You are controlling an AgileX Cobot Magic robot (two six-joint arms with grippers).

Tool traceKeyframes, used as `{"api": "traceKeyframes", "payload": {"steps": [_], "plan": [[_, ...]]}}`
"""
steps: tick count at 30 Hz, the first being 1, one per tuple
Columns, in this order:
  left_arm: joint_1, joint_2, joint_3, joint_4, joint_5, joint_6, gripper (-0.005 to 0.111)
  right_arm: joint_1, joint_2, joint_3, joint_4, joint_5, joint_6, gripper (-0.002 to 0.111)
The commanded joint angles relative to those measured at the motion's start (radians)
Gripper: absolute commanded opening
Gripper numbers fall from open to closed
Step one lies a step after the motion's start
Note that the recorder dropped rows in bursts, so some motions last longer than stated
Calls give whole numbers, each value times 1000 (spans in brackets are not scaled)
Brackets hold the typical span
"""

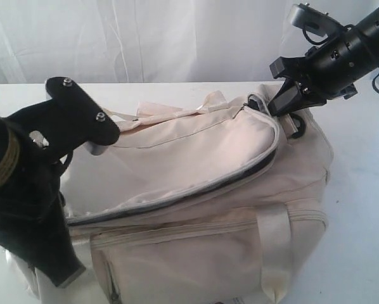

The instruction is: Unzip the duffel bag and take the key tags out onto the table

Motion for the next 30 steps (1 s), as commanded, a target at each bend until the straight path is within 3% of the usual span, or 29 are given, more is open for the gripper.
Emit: {"api": "traceKeyframes", "payload": {"steps": [1, 13, 16, 20, 22, 25, 30], "plan": [[-6, -60, 51, 57, 95, -44, 0, -4, -2, -8, -16, -11, 6, 0], [-6, -110, 103, 78, 95, -34, 0, -4, -82, -8, 33, 36, -75, 2], [-6, -110, 103, 70, 40, -24, 0, -4, -148, -9, 16, 28, -75, 16], [-6, -110, 103, 61, 4, -10, 0, -4, -223, -10, -14, 28, -70, 53], [-6, -110, 103, 61, -1, 8, 0, -4, -259, -10, -11, 44, -73, 64], [-6, -110, 103, 61, -9, 23, 0, 1, -315, -10, 37, 140, -139, 61], [-6, -110, 103, 61, -35, 43, 0, 78, -441, 37, 85, 140, -229, 46]]}}
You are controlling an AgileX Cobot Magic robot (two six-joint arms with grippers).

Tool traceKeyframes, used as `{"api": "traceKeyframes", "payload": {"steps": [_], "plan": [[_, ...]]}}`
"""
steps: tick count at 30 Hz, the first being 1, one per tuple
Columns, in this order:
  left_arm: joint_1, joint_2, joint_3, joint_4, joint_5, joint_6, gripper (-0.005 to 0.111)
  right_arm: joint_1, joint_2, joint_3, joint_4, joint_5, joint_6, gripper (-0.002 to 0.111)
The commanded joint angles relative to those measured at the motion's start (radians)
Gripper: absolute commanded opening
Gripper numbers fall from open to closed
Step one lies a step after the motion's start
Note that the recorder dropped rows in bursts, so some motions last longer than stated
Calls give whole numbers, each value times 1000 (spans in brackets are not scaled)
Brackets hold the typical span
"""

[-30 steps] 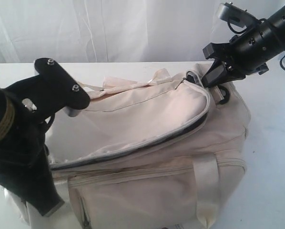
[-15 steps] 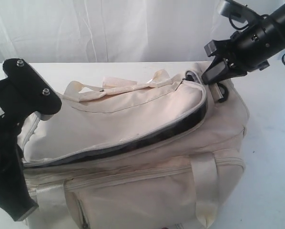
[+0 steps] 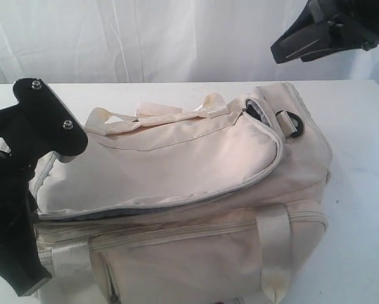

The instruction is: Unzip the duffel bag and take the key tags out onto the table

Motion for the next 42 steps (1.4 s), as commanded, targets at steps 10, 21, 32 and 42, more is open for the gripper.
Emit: {"api": "traceKeyframes", "payload": {"steps": [10, 21, 32, 42], "plan": [[-4, -13, 10, -65, -53, 46, 0, 409, -352, 288, -62, -15, -304, 28], [-4, -13, 10, -118, -78, 86, 0, 811, -272, 510, -309, -495, -380, 50], [-4, -13, 10, -118, -74, 86, 0, 896, -24, 516, -419, -775, -272, 51], [-4, -13, 10, -118, -67, 86, 0, 896, 28, 516, -412, -812, -241, 25]]}}
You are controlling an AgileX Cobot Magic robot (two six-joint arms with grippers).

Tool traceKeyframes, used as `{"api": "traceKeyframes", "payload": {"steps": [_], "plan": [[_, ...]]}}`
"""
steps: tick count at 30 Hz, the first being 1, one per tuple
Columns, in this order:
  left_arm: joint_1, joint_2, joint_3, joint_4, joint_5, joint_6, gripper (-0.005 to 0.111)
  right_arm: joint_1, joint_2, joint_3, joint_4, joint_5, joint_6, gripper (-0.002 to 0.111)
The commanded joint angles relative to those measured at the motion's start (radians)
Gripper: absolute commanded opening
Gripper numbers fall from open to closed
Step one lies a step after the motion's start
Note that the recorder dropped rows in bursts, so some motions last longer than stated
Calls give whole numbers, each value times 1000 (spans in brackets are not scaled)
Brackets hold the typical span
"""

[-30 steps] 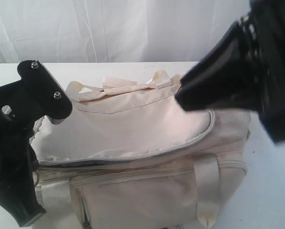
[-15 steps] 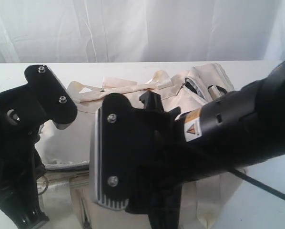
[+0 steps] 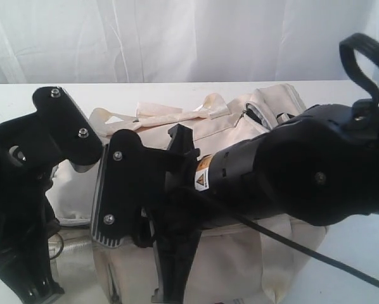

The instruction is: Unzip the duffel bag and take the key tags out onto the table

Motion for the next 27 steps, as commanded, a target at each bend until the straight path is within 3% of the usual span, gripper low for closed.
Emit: {"api": "traceKeyframes", "payload": {"steps": [1, 7, 9, 13, 27], "plan": [[-4, -13, 4, -26, 25, -3, 0, 2, 16, 4, -2, 36, 9, 25], [-4, -13, 4, -26, 27, -7, 0, 2, 23, 4, -2, 56, 9, 30], [-4, -13, 4, -26, 32, -7, 0, 2, 30, 4, -2, 56, 14, 23], [-4, -13, 4, -2, 55, -13, 0, 2, 37, 4, -2, 75, 66, 0], [-4, -13, 4, 190, 124, -92, 0, 2, 37, 4, -4, 143, 66, 0]]}}
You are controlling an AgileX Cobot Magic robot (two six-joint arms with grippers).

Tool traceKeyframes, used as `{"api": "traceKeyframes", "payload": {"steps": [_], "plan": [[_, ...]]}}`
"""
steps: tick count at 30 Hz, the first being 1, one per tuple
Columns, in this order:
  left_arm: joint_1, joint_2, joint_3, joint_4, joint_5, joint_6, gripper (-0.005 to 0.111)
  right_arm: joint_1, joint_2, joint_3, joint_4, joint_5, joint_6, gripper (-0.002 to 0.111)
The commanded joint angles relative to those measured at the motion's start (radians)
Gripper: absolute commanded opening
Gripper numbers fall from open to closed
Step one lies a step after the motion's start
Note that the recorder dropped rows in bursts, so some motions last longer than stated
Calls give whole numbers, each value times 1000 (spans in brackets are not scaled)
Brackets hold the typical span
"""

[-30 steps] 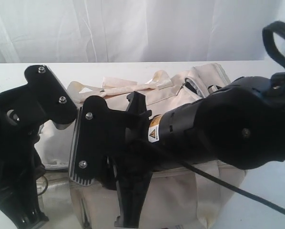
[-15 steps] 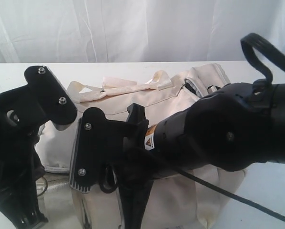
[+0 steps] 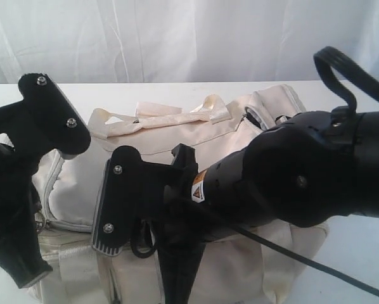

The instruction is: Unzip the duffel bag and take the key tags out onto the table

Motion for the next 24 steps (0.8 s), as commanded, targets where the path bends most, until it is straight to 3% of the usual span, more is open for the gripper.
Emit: {"api": "traceKeyframes", "payload": {"steps": [1, 13, 21, 24], "plan": [[-4, -13, 4, 71, 63, -33, 0, 2, 1, 4, -4, 65, 8, 0], [8, -13, 4, 220, -12, -57, 0, 2, 1, 4, -4, 87, 8, 0], [161, -13, 4, 194, -110, -53, 0, 2, 1, 4, -4, 108, 10, 0], [250, -13, 4, 163, -186, -24, 0, 2, 1, 4, -4, 112, 10, 0]]}}
